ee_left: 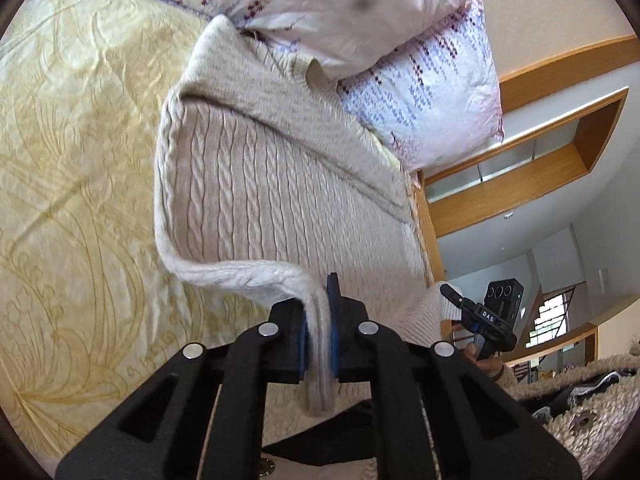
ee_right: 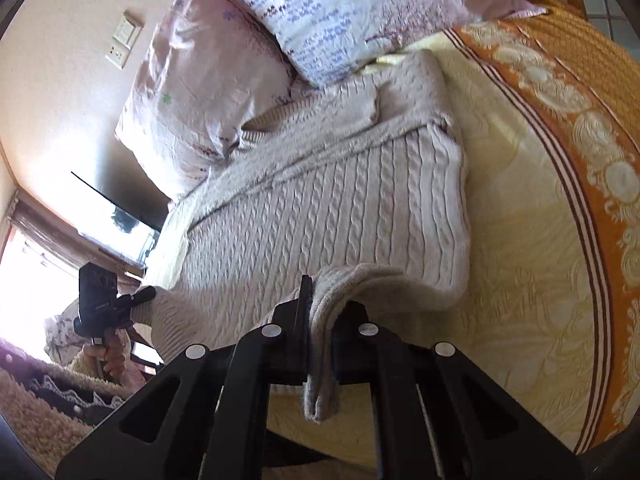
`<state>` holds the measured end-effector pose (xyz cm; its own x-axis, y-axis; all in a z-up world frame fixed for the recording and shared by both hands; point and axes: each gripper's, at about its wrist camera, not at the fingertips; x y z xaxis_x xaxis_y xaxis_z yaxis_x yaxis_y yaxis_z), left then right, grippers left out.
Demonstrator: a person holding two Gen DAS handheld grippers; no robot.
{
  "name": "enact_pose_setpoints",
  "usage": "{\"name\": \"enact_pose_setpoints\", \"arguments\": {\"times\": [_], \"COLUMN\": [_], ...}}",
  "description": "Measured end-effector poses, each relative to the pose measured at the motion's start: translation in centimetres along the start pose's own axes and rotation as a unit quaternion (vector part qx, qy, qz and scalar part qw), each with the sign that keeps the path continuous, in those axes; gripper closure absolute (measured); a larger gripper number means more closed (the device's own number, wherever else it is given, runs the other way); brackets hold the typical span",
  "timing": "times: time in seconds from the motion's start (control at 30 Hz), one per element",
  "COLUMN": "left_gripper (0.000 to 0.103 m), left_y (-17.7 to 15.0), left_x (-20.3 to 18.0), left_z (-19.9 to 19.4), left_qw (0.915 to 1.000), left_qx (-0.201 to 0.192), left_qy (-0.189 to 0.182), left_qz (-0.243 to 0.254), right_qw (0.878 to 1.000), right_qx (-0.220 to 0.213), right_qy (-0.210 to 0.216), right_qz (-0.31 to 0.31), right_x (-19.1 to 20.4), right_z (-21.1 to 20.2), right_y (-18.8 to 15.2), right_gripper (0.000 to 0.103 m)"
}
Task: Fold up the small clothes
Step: 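Close both grippers on the sweater hem, then lift the hem with both grippers and fold it up toward the collar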
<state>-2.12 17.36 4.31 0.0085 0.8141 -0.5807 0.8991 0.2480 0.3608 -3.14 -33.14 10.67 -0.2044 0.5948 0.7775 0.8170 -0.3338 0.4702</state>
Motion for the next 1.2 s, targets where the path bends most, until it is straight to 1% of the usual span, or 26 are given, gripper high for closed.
{"name": "enact_pose_setpoints", "arguments": {"times": [0.13, 0.23, 0.33, 0.6, 0.73, 0.83, 0.93, 0.97, 1.0, 1.03, 1.07, 1.1, 1.13, 1.2], "left_gripper": [0.095, 0.095, 0.095, 0.095, 0.095, 0.096, 0.096, 0.096, 0.095, 0.092, 0.084, 0.063, 0.049, 0.048], "left_y": [2.3, 3.6, 4.7, 7.7, 10.1, 12.1, 14.0, 14.4, 14.9, 15.1, 15.2, 15.2, 15.3, 15.1], "left_x": [1.0, 1.0, 0.3, -0.1, -0.3, -0.3, 0.0, 0.1, 0.3, 0.3, 0.3, 0.1, -0.2, -0.6], "left_z": [-1.3, -1.6, -1.5, -1.9, -2.1, -2.2, -1.3, -0.8, -0.1, 0.6, 1.3, 2.0, 2.6, 3.8], "left_qw": [0.9970, 0.9952, 0.9948, 0.9911, 0.9868, 0.9824, 0.9826, 0.9842, 0.9869, 0.9891, 0.9917, 0.9941, 0.9958, 0.9974], "left_qx": [-0.062, -0.082, -0.091, -0.125, -0.155, -0.179, -0.177, -0.167, -0.150, -0.135, -0.118, -0.098, -0.082, -0.053], "left_qy": [0.002, 0.007, 0.010, 0.004, 0.004, 0.001, 0.002, 0.000, -0.003, 0.002, 0.005, 0.011, 0.025, 0.048], "left_qz": [-0.046, -0.053, -0.044, -0.044, -0.048, -0.054, -0.057, -0.059, -0.060, -0.059, -0.052, -0.044, -0.032, -0.007], "right_qw": [0.998, 0.996, 0.995, 0.991, 0.987, 0.987, 0.988, 0.988, 0.988, 0.989, 0.989, 0.989, 0.990, 0.991], "right_qx": [-0.059, -0.083, -0.093, -0.123, -0.148, -0.148, -0.142, -0.141, -0.141, -0.139, -0.136, -0.134, -0.131, -0.127], "right_qy": [0.022, 0.039, 0.046, 0.057, 0.058, 0.053, 0.054, 0.054, 0.056, 0.056, 0.055, 0.054, 0.053, 0.052], "right_qz": [0.010, 0.015, 0.010, -0.007, -0.016, -0.025, -0.026, -0.026, -0.025, -0.023, -0.021, -0.018, -0.014, -0.008], "right_x": [0.3, 0.3, 0.5, 1.3, 1.5, 1.7, 1.6, 1.5, 1.4, 1.2, 1.0, 0.8, 0.5, 0.1], "right_z": [-0.3, 0.0, 0.2, 0.2, -0.2, 0.2, 1.2, 1.4, 1.7, 1.9, 2.1, 2.4, 2.6, 2.9], "right_y": [2.4, 3.8, 4.8, 7.1, 8.8, 10.0, 10.9, 11.1, 11.3, 11.6, 11.7, 11.9, 12.0, 12.2], "right_gripper": [0.095, 0.095, 0.095, 0.095, 0.095, 0.095, 0.095, 0.095, 0.095, 0.095, 0.095, 0.095, 0.095, 0.095]}}
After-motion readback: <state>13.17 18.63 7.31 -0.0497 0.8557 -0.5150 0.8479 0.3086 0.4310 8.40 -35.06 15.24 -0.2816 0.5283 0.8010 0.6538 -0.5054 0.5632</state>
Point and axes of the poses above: each gripper's, at about its wrist camera, not at the fingertips, and z roughly the way its jaws point, x to its left, y to its top, and after that the axes turned 15 degrees about y, right-handed
